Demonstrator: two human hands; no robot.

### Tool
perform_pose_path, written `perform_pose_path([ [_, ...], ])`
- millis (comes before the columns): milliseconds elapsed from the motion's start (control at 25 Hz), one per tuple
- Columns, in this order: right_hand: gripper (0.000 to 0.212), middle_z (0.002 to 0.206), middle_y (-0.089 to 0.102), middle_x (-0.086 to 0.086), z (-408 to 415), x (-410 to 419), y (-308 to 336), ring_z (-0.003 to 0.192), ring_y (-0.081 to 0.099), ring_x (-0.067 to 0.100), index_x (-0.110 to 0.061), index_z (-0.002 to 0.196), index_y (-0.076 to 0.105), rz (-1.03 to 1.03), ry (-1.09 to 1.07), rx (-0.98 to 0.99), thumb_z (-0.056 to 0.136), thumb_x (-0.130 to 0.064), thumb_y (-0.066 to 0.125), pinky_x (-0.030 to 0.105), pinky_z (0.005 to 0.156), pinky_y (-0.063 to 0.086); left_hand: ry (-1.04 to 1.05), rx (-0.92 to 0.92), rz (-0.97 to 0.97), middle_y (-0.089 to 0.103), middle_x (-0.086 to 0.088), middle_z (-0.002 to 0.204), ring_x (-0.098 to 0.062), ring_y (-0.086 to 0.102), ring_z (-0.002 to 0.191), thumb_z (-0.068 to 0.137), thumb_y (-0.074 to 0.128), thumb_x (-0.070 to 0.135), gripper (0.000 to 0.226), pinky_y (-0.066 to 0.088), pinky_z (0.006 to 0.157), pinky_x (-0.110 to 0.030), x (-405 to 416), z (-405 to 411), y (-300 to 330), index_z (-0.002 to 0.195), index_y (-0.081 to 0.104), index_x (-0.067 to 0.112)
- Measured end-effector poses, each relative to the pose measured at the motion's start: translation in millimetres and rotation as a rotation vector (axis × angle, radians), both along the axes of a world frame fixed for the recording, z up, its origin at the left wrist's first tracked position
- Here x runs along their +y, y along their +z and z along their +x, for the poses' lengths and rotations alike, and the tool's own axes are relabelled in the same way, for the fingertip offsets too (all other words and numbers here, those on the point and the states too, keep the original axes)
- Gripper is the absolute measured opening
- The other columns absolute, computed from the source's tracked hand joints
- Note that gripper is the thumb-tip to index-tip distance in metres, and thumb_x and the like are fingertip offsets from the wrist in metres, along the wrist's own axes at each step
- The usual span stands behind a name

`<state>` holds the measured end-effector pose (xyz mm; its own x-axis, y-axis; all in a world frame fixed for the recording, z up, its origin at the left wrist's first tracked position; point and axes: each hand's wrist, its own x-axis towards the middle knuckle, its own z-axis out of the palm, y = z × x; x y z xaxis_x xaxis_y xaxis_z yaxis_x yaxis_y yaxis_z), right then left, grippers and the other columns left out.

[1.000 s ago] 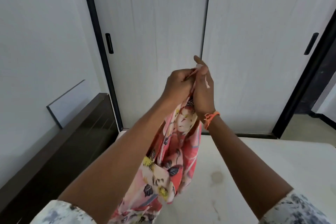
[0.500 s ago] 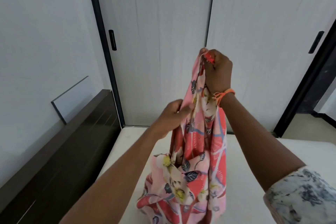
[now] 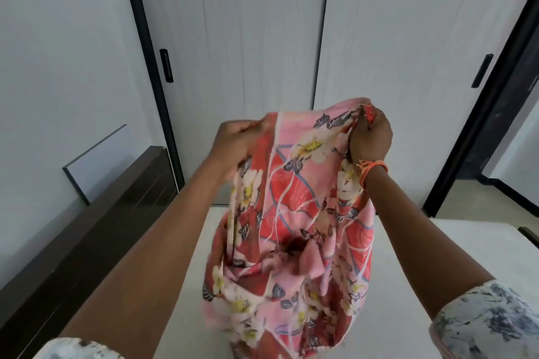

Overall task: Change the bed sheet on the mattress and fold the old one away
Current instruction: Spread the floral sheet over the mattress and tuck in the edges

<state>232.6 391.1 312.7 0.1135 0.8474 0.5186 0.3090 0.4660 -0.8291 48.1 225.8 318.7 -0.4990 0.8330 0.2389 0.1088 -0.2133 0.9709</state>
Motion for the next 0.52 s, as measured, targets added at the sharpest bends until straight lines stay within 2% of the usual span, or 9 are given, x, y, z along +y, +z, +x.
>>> perform_pose_path([
  [80, 0.034, 0.087, 0.064, 0.007, -17, -18, 2, 0.082, 0.061, 0.022, -0.009, 0.089, 0.058, -0.015, 0.218, 0.208, 0.103, -0.030, 0.035, 0.040, 0.078, 0.049, -0.085, 0.039, 0.023, 0.073, -0.013, 0.097, -0.027, 0.065, 0.083, 0.086, 0.075, 0.025, 0.010, 0.054, 0.083, -0.043, 10, 28, 19, 0.092, 0.078, 0.018],
  [160, 0.038, 0.092, 0.062, 0.009, -34, -46, 2, 0.084, 0.061, 0.019, -0.006, 0.094, 0.054, 0.012, 0.478, 0.307, 0.101, -0.039, 0.035, 0.042, 0.082, 0.052, -0.169, 0.056, 0.050, 0.074, -0.012, 0.102, -0.024, 0.070, 0.091, 0.092, 0.066, 0.011, 0.015, 0.056, 0.089, -0.038, 23, 55, 25, 0.104, 0.075, 0.012],
  [200, 0.039, 0.095, 0.061, 0.012, -38, -59, 3, 0.087, 0.061, 0.020, -0.004, 0.099, 0.052, 0.029, 0.585, 0.310, 0.100, -0.040, 0.037, 0.038, 0.082, 0.053, -0.204, 0.019, 0.070, 0.074, -0.012, 0.102, -0.024, 0.069, 0.090, 0.094, 0.063, 0.006, 0.017, 0.056, 0.087, -0.034, 26, 65, 28, 0.104, 0.075, 0.012],
  [280, 0.040, 0.092, 0.061, 0.016, -40, -71, 7, 0.085, 0.062, 0.019, 0.000, 0.099, 0.053, 0.093, 0.710, 0.246, 0.095, -0.040, 0.049, 0.032, 0.077, 0.053, -0.268, -0.071, 0.086, 0.071, -0.012, 0.094, -0.024, 0.064, 0.084, 0.094, 0.060, 0.005, 0.024, 0.051, 0.080, -0.032, 27, 68, 33, 0.087, 0.078, 0.019],
  [320, 0.041, 0.084, 0.060, 0.014, -38, -69, 9, 0.077, 0.060, 0.019, 0.000, 0.091, 0.053, 0.128, 0.728, 0.199, 0.091, -0.040, 0.057, 0.032, 0.072, 0.051, -0.267, -0.062, 0.071, 0.070, -0.011, 0.088, -0.024, 0.063, 0.080, 0.095, 0.059, 0.006, 0.029, 0.051, 0.074, -0.032, 26, 63, 33, 0.079, 0.077, 0.021],
  [360, 0.041, 0.073, 0.054, 0.011, -34, -68, 13, 0.067, 0.053, 0.017, -0.002, 0.080, 0.051, 0.162, 0.717, 0.163, 0.087, -0.040, 0.064, 0.033, 0.065, 0.047, -0.234, -0.016, 0.036, 0.069, -0.013, 0.086, -0.025, 0.061, 0.076, 0.097, 0.058, 0.010, 0.027, 0.050, 0.067, -0.032, 23, 56, 31, 0.080, 0.075, 0.022],
  [400, 0.043, 0.066, 0.045, 0.006, -30, -63, 15, 0.061, 0.044, 0.014, -0.006, 0.071, 0.046, 0.183, 0.681, 0.141, 0.084, -0.039, 0.070, 0.033, 0.058, 0.041, -0.192, 0.019, -0.013, 0.067, -0.016, 0.088, -0.026, 0.060, 0.075, 0.099, 0.058, 0.016, 0.017, 0.048, 0.065, -0.035, 21, 48, 24, 0.089, 0.071, 0.021],
  [440, 0.046, 0.062, 0.037, 0.003, -27, -58, 17, 0.058, 0.037, 0.011, -0.009, 0.065, 0.040, 0.199, 0.647, 0.137, 0.082, -0.036, 0.074, 0.031, 0.055, 0.036, -0.177, 0.027, -0.066, 0.066, -0.020, 0.095, -0.027, 0.061, 0.078, 0.099, 0.058, 0.024, 0.009, 0.049, 0.068, -0.037, 18, 41, 17, 0.098, 0.064, 0.018],
  [520, 0.050, 0.058, 0.031, -0.004, -25, -48, 22, 0.056, 0.031, 0.009, -0.011, 0.061, 0.035, 0.222, 0.597, 0.140, 0.081, -0.028, 0.077, 0.025, 0.054, 0.031, -0.234, 0.077, -0.175, 0.067, -0.017, 0.097, -0.022, 0.063, 0.078, 0.097, 0.062, 0.033, 0.022, 0.053, 0.073, -0.039, 14, 33, -6, 0.104, 0.057, 0.013],
])
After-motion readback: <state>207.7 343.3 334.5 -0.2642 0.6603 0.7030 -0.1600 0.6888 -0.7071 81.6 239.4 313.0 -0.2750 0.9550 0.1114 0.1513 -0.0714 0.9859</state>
